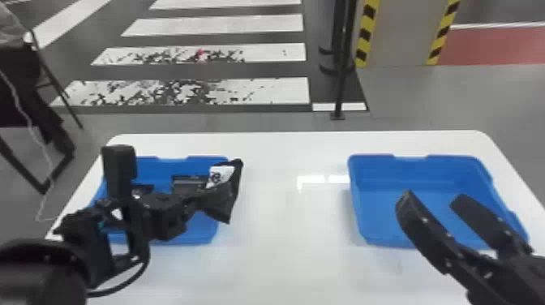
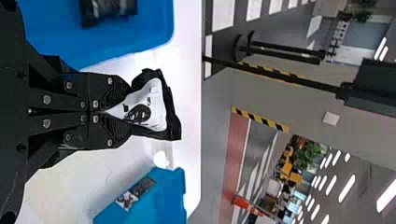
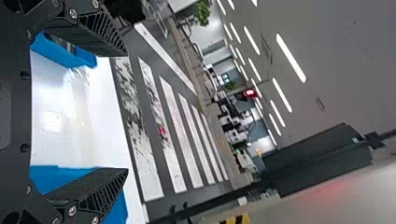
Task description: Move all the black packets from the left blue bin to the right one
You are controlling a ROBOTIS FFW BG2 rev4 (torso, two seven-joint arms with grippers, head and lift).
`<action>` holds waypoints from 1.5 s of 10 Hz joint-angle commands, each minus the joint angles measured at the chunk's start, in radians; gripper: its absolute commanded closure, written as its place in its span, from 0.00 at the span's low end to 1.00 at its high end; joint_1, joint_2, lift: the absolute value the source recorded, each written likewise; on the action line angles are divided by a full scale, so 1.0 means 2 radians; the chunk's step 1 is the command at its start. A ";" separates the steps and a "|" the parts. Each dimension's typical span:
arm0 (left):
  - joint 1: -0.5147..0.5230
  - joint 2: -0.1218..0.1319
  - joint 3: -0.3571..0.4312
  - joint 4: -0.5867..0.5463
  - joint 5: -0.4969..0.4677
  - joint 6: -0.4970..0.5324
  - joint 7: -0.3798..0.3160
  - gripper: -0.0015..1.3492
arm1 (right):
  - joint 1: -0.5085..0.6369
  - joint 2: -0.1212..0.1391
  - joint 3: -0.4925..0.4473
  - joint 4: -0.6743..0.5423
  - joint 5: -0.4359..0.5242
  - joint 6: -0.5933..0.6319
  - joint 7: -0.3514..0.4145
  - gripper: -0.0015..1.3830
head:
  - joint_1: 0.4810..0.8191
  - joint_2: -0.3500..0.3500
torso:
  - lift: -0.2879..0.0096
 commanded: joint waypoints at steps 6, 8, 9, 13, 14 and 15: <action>-0.023 -0.021 -0.134 -0.010 -0.012 -0.033 -0.017 0.89 | -0.161 -0.021 0.019 0.104 -0.066 0.141 0.052 0.11 | 0.63 0.49 | 0.50; -0.026 -0.026 -0.150 -0.010 0.004 -0.014 -0.020 0.89 | -0.197 -0.022 0.021 0.144 -0.068 0.141 0.054 0.11 | 0.63 0.45 | 0.50; -0.023 -0.028 -0.153 -0.010 0.009 -0.010 -0.020 0.89 | -0.228 -0.024 0.021 0.196 -0.066 0.134 0.063 0.11 | 0.63 0.43 | 0.50; -0.025 -0.029 -0.164 -0.010 0.017 -0.009 -0.021 0.89 | -0.283 -0.030 0.021 0.260 -0.046 0.114 0.065 0.12 | 0.63 0.37 | 0.50; -0.026 -0.029 -0.165 -0.010 0.017 -0.009 -0.021 0.89 | -0.289 -0.030 0.021 0.267 -0.048 0.115 0.073 0.44 | 0.63 0.37 | 0.50; -0.027 -0.030 -0.164 -0.010 0.016 -0.010 -0.021 0.89 | -0.298 -0.030 0.025 0.295 -0.082 0.125 0.088 0.85 | 0.63 0.36 | 0.50</action>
